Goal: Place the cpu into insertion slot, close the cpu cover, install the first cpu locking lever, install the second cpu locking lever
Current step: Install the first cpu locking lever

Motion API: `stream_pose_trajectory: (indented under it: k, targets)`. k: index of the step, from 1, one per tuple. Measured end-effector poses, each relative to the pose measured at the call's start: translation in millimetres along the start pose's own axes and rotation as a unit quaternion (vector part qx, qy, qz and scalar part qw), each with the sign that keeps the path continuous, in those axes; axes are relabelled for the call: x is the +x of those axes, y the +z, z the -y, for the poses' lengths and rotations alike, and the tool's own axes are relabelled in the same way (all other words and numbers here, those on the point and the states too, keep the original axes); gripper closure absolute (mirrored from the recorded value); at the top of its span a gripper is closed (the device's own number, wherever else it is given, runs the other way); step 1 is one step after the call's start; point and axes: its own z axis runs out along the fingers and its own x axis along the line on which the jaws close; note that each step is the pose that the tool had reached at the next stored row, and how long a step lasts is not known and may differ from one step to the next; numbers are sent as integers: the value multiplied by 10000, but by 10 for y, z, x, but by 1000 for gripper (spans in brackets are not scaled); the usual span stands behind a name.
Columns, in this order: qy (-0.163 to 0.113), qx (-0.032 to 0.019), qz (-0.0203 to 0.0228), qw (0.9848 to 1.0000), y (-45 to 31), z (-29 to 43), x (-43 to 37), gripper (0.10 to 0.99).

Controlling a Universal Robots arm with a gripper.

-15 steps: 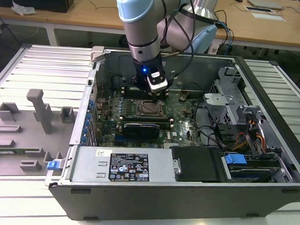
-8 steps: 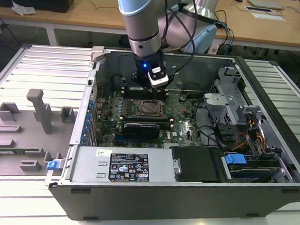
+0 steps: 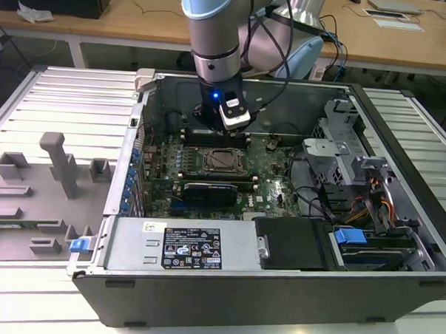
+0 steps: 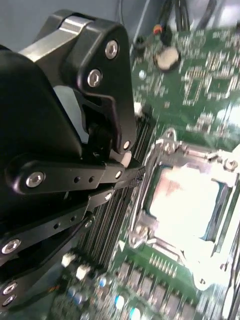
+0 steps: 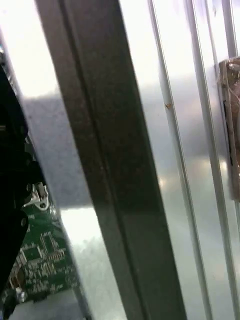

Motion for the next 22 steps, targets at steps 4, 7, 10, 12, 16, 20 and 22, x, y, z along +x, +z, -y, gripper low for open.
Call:
stream_pose_trajectory:
  k: [4,7,10,12,16,20,22]
  targets:
    - [18,62,-214,9998,3,-1,-7,980]
    - [16,78,-209,9998,5,-2,-7,980]
    - [-1,191,-179,9997,4,3,-8,980]
    - [-8,241,-166,9996,1,28,-15,980]
    - [-18,313,-147,9994,-10,153,-50,980]
    - [-36,432,-115,9990,-17,236,-73,980]
    - [-53,548,-85,9984,-20,266,-81,980]
